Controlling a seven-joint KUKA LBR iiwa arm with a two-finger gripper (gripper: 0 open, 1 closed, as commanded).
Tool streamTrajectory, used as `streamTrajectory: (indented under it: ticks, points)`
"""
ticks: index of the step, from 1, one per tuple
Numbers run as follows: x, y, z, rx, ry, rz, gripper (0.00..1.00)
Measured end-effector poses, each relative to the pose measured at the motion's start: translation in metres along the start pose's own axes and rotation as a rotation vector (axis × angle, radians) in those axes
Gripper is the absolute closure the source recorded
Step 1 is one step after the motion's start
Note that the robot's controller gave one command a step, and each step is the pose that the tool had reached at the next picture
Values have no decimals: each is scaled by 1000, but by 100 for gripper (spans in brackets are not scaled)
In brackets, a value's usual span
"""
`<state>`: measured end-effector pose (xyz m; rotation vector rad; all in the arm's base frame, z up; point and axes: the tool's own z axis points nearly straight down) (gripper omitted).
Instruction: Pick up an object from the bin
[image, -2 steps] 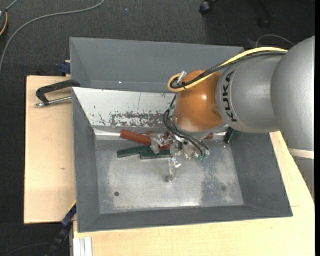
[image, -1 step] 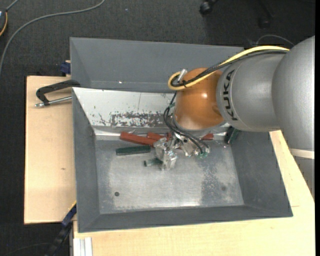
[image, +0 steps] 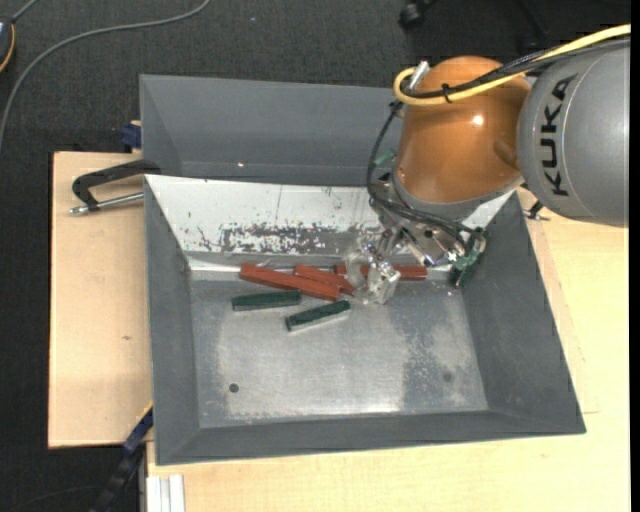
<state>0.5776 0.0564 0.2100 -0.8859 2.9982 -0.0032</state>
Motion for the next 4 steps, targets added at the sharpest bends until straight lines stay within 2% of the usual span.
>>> streamTrajectory:
  ticks: [1,2,3,4]
  points:
    - [1,1,4,-5,7,0,0]
    - [-56,42,139,-7,8,-112,0]
    - [-56,43,137,-9,8,-111,100]
    - [-54,46,-36,-1,-2,-133,100]
